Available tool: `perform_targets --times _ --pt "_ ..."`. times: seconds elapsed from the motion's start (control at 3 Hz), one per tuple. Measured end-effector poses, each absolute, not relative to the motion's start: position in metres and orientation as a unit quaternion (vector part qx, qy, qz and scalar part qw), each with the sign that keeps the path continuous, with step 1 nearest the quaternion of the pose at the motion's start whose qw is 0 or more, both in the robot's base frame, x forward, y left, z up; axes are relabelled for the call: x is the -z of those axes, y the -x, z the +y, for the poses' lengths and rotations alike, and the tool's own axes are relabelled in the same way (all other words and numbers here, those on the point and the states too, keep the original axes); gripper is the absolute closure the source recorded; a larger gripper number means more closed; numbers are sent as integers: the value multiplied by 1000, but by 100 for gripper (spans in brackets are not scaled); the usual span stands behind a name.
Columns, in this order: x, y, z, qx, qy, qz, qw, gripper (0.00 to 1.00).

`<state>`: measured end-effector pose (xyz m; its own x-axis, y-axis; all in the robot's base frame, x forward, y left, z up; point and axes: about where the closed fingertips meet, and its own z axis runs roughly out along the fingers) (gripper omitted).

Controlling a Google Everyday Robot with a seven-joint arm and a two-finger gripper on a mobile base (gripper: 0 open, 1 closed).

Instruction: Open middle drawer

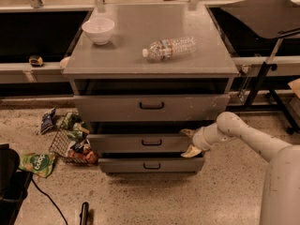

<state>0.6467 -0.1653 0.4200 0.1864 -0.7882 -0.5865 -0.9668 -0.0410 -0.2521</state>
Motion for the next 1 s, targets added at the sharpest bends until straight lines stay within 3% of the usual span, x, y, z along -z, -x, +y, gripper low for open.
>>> perform_targets --times 0.67,1.0 --pt "-448 -630 -172 -140 711 605 331 93" --pt "-448 -629 -172 -139 710 605 331 90"
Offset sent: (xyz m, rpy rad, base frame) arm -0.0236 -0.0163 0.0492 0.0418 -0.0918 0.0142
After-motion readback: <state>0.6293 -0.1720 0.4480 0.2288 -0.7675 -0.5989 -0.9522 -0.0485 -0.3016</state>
